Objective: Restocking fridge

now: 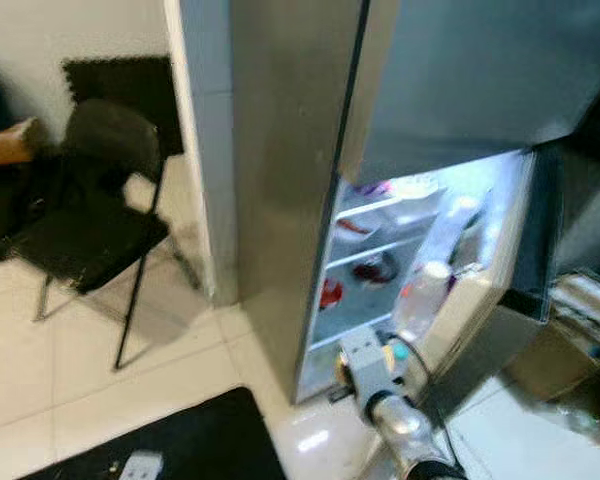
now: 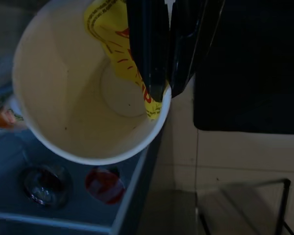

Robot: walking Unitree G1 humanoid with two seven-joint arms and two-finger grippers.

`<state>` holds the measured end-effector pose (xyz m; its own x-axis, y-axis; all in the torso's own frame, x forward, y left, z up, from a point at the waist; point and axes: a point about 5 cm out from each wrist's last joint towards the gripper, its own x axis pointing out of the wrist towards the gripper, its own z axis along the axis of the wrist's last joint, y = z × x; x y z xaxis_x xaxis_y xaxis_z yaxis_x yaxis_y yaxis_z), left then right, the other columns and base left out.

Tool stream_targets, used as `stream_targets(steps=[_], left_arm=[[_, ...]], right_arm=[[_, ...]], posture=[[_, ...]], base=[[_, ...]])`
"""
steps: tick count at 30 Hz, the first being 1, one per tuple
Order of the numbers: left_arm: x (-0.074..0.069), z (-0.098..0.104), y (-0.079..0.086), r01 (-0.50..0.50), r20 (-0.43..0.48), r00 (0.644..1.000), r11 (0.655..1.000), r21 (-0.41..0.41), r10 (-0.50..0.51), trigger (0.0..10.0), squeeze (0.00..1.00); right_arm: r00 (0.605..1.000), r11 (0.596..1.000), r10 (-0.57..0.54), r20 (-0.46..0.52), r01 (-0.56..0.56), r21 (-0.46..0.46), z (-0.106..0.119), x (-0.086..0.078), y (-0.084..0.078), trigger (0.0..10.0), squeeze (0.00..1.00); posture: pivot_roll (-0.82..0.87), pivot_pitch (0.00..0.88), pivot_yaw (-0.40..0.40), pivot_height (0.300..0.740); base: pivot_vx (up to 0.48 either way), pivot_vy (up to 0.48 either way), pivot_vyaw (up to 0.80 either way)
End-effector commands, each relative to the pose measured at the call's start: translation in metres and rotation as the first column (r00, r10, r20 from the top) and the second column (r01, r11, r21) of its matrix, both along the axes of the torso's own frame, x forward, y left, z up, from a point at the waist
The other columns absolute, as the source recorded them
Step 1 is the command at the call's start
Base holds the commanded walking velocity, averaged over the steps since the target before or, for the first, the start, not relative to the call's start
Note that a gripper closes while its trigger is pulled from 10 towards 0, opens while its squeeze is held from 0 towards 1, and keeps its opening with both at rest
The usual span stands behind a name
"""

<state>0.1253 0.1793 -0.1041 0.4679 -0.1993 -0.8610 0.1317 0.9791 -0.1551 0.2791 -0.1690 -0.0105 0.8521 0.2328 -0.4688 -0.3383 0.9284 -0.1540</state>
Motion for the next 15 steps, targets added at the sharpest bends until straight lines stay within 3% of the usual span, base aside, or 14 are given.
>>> stream_targets(steps=[1,11,15], left_arm=[[0.003,0.001,-0.002,0.017,0.006,1.000,1.000,0.002,-0.017,10.0,0.00],[0.004,0.001,-0.002,0.034,0.009,0.999,0.999,0.006,-0.034,10.0,0.00],[0.005,0.001,-0.003,0.043,0.011,0.999,0.999,0.007,-0.043,10.0,0.00]], right_arm=[[0.999,0.999,-0.041,-0.017,0.041,-0.031,-0.003,-0.004,-0.012,10.0,0.00],[0.989,0.983,-0.150,0.010,0.150,-0.106,0.000,-0.003,-0.035,10.0,0.00],[0.992,0.989,-0.126,-0.030,0.123,-0.084,-0.003,-0.005,-0.034,10.0,0.00]], posture=[[-0.01,0.000,-0.006,0.740],[-0.01,0.000,-0.002,0.740],[-0.01,0.000,-0.001,0.740]], base=[[0.000,0.000,-0.80],[0.000,0.000,-0.80],[0.000,0.000,-0.80]])
